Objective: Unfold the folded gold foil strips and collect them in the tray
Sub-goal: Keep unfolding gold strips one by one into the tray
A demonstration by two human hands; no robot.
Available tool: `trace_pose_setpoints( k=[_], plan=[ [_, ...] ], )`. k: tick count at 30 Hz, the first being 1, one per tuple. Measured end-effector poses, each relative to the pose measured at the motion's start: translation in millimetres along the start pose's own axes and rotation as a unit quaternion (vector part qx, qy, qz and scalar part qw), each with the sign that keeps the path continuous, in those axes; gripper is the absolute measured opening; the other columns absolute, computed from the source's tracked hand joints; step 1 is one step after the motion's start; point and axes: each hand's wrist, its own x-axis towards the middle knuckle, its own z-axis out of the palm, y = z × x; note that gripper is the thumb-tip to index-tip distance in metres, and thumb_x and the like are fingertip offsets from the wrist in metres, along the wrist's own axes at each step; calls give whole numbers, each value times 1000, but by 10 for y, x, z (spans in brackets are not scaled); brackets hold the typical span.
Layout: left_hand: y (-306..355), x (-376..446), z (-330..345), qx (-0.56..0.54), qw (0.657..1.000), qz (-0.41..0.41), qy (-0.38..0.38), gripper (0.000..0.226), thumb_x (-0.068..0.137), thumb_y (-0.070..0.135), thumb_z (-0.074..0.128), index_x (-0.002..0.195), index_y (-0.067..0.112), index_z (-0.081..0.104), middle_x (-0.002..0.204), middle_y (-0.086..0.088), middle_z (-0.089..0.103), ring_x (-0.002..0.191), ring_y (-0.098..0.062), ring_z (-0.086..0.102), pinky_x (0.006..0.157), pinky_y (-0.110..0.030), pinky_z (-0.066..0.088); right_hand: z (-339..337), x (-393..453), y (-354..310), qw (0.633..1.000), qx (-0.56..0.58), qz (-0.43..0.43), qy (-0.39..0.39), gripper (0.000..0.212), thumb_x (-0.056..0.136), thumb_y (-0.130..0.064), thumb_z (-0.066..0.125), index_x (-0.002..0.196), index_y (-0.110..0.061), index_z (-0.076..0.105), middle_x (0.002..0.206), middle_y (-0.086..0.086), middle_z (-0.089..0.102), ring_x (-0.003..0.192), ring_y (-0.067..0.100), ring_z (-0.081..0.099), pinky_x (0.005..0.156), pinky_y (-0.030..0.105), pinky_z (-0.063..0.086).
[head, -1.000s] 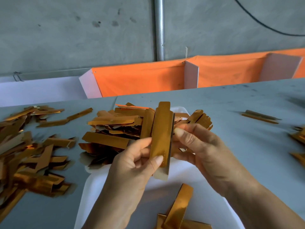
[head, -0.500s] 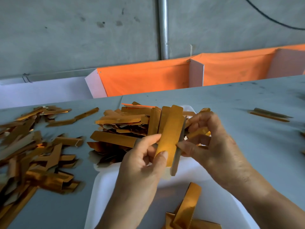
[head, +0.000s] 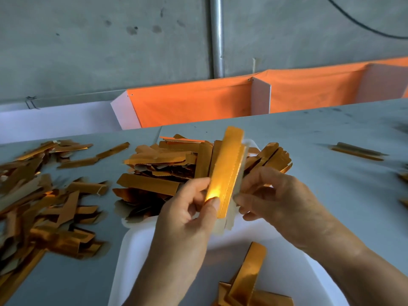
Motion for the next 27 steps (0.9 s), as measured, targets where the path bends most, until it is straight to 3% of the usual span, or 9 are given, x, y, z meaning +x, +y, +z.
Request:
trace_pose_setpoints(
  k=[2,6,10,13,17,21,24,27],
  plan=[
    [-3,1,-13,-16,1000,-10,1,29,84,21,62,97,46,64,82,7,65,78,-11,61,68,-20,49,-5,-5,-18,994,-77,-49,61,32,78,-15,76,77,-35,52,84,-10,62,66,6,66,58,14,52],
    [-6,-7,-2,-17,1000,-9,-6,21,84,21,62,98,36,68,80,6,65,77,-11,61,65,-17,50,13,-39,-43,977,-90,-164,98,37,85,0,59,85,-36,51,95,-6,58,78,15,65,67,31,57],
    [-4,-10,-2,-24,1000,-9,-4,19,82,23,62,97,32,68,82,6,67,78,-11,63,65,-20,51,6,-76,-69,975,-47,-196,97,17,80,-21,65,91,-31,57,99,-5,55,79,8,65,64,14,52],
    [8,-21,11,-21,999,-20,-14,22,85,16,61,101,31,65,89,12,71,84,-6,66,68,-16,50,55,-67,-40,974,-108,-176,96,19,77,-20,74,93,-22,65,99,-11,51,80,4,62,64,9,50],
    [32,-24,20,-10,999,-25,-26,34,88,9,58,109,34,56,89,18,72,83,0,66,66,-7,46,72,-34,-33,978,-145,-118,94,14,78,-19,75,84,-26,64,95,-15,52,75,1,63,68,12,52],
    [84,-40,0,3,999,-20,-42,48,89,5,56,117,43,49,85,12,73,75,-10,65,62,-12,47,40,-27,-37,997,-59,-45,34,20,81,-7,71,73,-23,64,92,-9,59,70,3,65,59,12,52],
    [111,-45,-19,14,998,-17,-54,59,90,3,54,119,54,48,85,6,72,79,-22,63,71,-26,49,27,-15,-40,999,-29,-14,-7,20,84,-6,68,73,-22,64,77,-5,66,64,4,66,56,11,50],
    [109,-54,-26,32,998,-15,-55,61,92,4,52,115,60,53,96,15,70,84,-19,62,65,-16,48,0,-8,-47,999,39,14,-21,17,85,-2,65,75,-15,65,63,-1,69,59,9,67,58,18,54]
  ],
)
